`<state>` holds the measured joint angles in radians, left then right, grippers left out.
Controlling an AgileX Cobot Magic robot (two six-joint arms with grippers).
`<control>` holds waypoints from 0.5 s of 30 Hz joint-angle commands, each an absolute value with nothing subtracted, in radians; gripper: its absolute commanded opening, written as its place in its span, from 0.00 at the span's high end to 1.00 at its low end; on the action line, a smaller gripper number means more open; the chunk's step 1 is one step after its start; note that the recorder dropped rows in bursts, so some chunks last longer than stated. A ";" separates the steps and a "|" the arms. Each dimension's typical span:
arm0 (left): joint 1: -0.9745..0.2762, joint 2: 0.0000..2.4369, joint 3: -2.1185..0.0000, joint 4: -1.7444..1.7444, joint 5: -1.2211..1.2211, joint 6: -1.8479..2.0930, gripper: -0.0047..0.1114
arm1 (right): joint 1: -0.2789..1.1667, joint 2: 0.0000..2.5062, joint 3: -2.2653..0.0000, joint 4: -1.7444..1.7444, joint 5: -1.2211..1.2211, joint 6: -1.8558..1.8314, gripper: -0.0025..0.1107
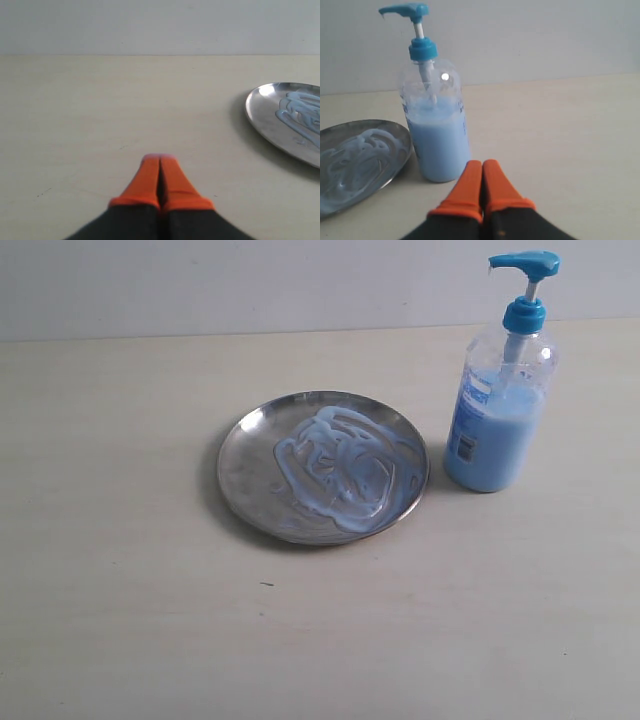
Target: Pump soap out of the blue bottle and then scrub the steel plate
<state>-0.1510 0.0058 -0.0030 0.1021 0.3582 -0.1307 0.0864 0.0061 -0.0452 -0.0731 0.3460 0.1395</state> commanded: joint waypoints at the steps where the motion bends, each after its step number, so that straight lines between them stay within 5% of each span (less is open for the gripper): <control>1: -0.149 0.000 0.000 0.092 0.354 -0.132 0.96 | 0.082 0.000 -0.003 -0.082 0.313 0.132 0.98; 15: -0.149 0.000 0.000 0.092 0.354 -0.132 0.96 | 0.082 0.000 0.000 -0.082 0.296 0.132 0.98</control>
<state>-0.1510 0.0058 -0.0030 0.1021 0.3582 -0.1307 0.0864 0.0061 -0.0045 -0.0731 0.3171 0.1395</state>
